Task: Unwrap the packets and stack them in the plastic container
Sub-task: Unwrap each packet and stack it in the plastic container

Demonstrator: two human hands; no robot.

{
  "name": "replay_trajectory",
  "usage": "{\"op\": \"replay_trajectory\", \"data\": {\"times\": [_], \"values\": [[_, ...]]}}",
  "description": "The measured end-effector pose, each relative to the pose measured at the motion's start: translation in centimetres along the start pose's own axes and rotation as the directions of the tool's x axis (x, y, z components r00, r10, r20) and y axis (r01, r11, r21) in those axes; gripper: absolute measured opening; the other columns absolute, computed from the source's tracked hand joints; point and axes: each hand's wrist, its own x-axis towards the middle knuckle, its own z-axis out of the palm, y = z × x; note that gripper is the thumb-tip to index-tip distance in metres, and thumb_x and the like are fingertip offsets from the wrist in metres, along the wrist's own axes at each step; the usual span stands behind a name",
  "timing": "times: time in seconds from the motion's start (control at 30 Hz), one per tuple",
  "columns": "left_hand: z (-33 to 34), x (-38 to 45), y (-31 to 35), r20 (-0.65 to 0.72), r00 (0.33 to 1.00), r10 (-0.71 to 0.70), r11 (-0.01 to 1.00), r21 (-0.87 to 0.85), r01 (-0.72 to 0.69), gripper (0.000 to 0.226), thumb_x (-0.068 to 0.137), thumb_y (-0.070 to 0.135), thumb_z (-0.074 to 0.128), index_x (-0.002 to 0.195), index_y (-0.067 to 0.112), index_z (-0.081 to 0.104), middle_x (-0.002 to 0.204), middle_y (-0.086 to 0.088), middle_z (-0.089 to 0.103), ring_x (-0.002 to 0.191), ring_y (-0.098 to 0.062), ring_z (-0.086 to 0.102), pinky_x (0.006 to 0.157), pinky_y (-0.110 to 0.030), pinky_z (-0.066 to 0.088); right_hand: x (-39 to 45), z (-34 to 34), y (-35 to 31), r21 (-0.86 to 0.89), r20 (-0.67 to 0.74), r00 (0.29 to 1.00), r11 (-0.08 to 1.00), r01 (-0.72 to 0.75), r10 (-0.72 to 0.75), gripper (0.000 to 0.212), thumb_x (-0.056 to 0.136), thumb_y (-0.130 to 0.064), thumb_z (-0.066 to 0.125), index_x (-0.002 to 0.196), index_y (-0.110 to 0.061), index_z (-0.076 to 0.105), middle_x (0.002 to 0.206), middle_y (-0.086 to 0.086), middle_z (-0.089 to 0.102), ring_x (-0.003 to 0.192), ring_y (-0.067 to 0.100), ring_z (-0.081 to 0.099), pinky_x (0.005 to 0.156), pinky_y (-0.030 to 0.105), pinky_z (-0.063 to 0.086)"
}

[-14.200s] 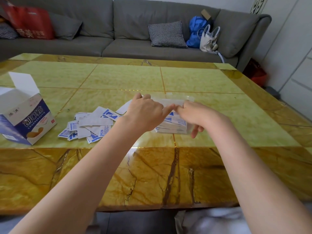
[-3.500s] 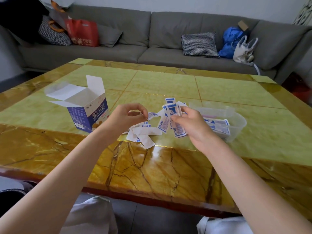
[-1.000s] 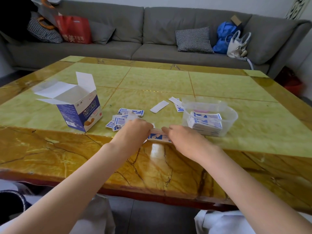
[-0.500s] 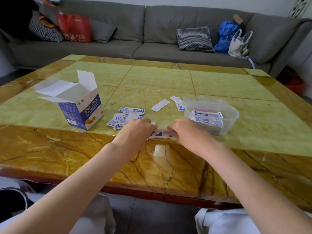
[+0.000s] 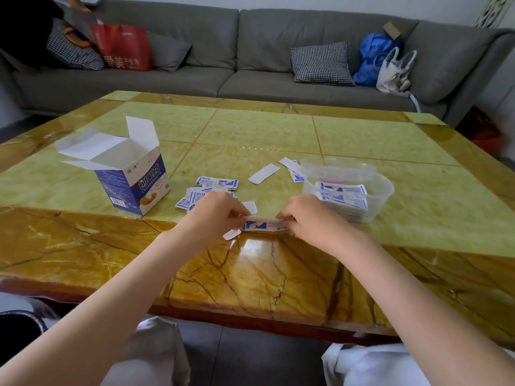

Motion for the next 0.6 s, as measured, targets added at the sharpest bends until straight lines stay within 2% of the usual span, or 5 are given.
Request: {"op": "replay_trajectory", "data": {"times": [0.13,0.27,0.37,0.47,0.6], "values": [[-0.1,-0.2,0.2,0.008,0.999,-0.033,0.999,-0.029,0.033,0.021,0.086,0.011,0.06,0.103,0.014,0.071,0.095,-0.006,0.071,0.087,-0.018,0.064,0.07,-0.021,0.046,-0.4,-0.3,-0.5,0.028,0.028,0.999,0.999,-0.015,0.014,0.031,0.092,-0.004,0.048,0.116,-0.013,0.065,0.091,0.005,0.062,0.074,0.014,0.054,0.068,0.024,0.042],[-2.0,0.3,0.6,-0.135,0.986,-0.098,0.979,-0.193,0.071,0.016,0.083,0.01,0.064,0.095,0.016,0.072,0.077,0.003,0.066,0.06,-0.004,0.053,0.05,-0.004,0.038,-0.2,-2.0,-0.3,0.176,-0.15,0.988,0.984,-0.01,0.036,0.023,0.088,-0.008,0.059,0.108,-0.014,0.068,0.095,0.006,0.068,0.072,0.013,0.057,0.071,0.02,0.046],[-3.1,1.5,2.3,-0.192,0.967,-0.169,0.824,-0.565,0.032,0.014,0.084,0.007,0.062,0.095,0.011,0.071,0.069,0.005,0.067,0.053,-0.002,0.06,0.055,-0.008,0.047,-0.2,-4.3,1.0,0.411,-0.366,0.919,0.912,0.017,0.148,0.017,0.083,-0.011,0.066,0.098,-0.017,0.071,0.083,0.0,0.066,0.068,0.009,0.055,0.064,0.01,0.043],[-2.4,2.9,5.3,-0.174,0.954,-0.243,0.628,-0.778,0.018,0.012,0.087,0.008,0.06,0.099,0.008,0.062,0.068,-0.002,0.067,0.049,-0.001,0.062,0.056,-0.012,0.054,-0.7,-5.6,3.0,0.671,-0.399,0.852,0.742,0.018,0.34,0.016,0.082,-0.005,0.066,0.091,-0.018,0.068,0.083,0.003,0.066,0.072,0.012,0.058,0.066,0.02,0.048],[-0.4,5.6,8.6,-0.231,0.935,-0.268,0.703,-0.71,0.026,0.019,0.087,0.02,0.061,0.096,0.016,0.044,0.077,0.0,0.066,0.053,-0.004,0.057,0.044,-0.014,0.042,-0.9,-6.1,5.7,0.791,-0.387,0.716,0.609,-0.066,0.581,0.02,0.08,-0.005,0.067,0.077,-0.02,0.055,0.075,0.002,0.062,0.064,0.012,0.055,0.058,0.021,0.041]]}}
